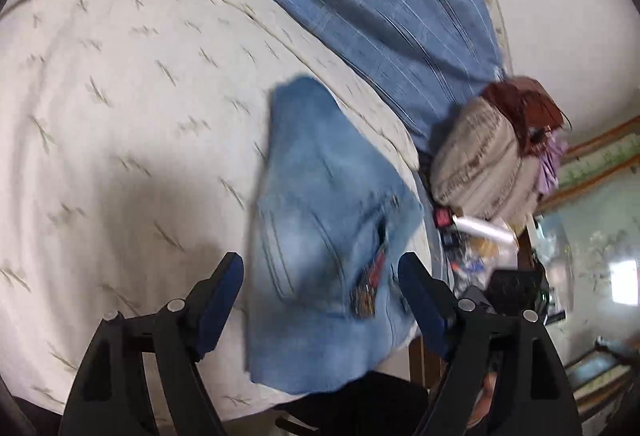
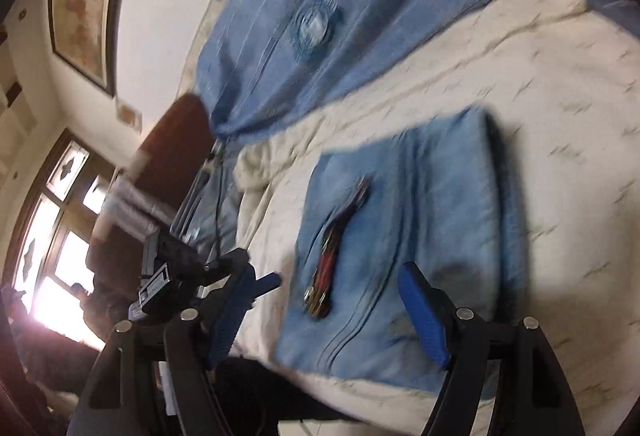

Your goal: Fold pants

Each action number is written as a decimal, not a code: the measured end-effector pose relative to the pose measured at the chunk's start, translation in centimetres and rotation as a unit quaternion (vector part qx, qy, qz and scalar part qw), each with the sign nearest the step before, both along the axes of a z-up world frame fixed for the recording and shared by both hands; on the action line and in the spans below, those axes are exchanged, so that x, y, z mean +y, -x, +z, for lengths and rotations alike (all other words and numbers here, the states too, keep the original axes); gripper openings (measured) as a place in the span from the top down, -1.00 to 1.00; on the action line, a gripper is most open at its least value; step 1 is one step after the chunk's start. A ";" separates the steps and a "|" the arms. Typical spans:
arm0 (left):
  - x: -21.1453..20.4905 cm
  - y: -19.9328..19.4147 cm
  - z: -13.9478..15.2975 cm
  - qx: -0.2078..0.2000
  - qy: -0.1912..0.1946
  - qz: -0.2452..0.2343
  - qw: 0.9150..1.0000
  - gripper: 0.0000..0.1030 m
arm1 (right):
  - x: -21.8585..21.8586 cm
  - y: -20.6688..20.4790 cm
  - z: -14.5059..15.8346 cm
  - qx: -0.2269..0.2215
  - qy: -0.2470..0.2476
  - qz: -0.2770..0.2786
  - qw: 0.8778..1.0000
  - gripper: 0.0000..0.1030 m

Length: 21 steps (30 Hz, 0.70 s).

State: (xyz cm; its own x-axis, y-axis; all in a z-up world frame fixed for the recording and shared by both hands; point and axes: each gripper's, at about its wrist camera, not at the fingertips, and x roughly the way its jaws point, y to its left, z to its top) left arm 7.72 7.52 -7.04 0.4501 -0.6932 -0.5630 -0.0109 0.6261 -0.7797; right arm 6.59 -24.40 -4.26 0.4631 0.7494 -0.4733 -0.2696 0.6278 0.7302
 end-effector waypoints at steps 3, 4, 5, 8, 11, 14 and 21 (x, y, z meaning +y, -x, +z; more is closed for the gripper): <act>-2.2 -0.1 -2.3 0.044 -0.019 -0.029 0.998 -0.14 | 0.3 -0.6 -2.3 0.039 0.035 -0.006 0.999 -0.49; -2.7 -0.1 -2.5 0.045 -0.041 -0.033 0.998 0.03 | -0.1 -0.7 -2.8 0.045 0.015 -0.010 0.999 -0.49; -3.1 0.0 -2.5 0.038 -0.057 -0.034 0.997 0.07 | -0.5 -0.7 -2.9 0.045 0.001 -0.011 0.999 -0.48; -4.5 0.5 -0.6 0.008 -0.114 -0.048 0.992 0.39 | -0.4 -0.9 -3.0 0.039 0.005 -0.006 0.999 -0.49; -7.1 1.4 1.5 -0.031 -0.212 -0.049 0.976 0.46 | 0.2 -0.9 -2.8 0.031 0.025 -0.002 0.999 -0.49; -9.6 2.8 2.8 -0.079 -0.296 -0.051 0.950 0.46 | -0.4 -0.8 -3.0 0.033 0.020 -0.005 0.999 -0.49; -5.0 1.8 0.9 -0.018 -0.182 -0.024 0.983 -0.28 | -1.3 0.1 -0.5 0.012 0.007 -0.022 1.000 -0.49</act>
State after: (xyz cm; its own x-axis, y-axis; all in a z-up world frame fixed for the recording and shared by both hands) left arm 5.96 2.53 -6.13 0.4459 -0.4700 -0.7617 0.0485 0.8624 -0.5038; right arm 6.46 -25.72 -4.79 0.4835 0.7224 -0.4943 -0.2243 0.6481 0.7278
